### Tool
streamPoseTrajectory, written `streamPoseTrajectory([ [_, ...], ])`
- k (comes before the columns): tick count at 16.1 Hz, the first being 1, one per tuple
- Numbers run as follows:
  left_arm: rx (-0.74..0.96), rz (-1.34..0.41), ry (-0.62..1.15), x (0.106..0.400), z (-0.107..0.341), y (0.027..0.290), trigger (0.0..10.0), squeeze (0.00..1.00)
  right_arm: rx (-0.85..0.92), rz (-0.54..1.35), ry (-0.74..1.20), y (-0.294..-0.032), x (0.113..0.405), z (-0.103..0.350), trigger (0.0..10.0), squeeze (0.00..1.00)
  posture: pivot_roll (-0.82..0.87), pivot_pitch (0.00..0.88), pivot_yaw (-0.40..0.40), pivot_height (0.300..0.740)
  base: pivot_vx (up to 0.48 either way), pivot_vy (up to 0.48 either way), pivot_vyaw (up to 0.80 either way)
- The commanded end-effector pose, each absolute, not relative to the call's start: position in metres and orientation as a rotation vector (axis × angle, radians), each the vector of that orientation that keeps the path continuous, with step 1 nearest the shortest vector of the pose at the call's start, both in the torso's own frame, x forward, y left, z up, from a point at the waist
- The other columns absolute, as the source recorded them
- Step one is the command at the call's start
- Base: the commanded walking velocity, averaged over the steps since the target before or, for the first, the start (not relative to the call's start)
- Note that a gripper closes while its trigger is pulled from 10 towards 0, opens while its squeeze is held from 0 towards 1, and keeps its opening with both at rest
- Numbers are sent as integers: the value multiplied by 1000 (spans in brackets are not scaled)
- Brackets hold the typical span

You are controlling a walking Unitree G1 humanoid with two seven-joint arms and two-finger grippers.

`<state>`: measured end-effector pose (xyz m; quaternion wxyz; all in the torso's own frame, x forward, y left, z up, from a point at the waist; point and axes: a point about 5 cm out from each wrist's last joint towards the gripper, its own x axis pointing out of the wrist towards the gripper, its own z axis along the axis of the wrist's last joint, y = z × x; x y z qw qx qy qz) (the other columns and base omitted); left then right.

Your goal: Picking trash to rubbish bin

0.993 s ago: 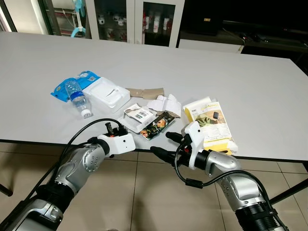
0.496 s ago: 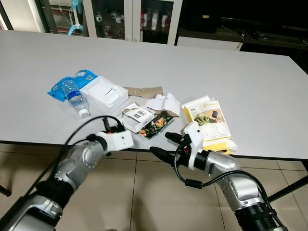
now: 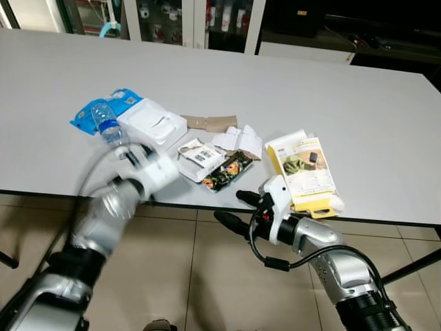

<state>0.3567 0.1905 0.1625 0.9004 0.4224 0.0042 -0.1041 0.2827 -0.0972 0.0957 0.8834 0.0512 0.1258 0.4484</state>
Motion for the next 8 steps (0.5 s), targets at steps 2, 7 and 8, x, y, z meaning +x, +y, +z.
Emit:
streamPoseTrajectory([
  [2, 651, -129, -183, 362, 213, 181, 10000, 0, 111, 930, 261, -99, 282, 97, 10000, 0, -10, 59, -82, 740, 0, 0, 0],
  [7, 343, -59, -227, 362, 235, 190, 10000, 988, 110, 928, 266, -100, 281, 96, 10000, 0, -9, 60, -82, 740, 0, 0, 0],
  [8, 323, -61, -202, 361, 230, 190, 10000, 1000, 110, 927, 266, -100, 281, 95, 10000, 0, -11, 60, -81, 740, 0, 0, 0],
])
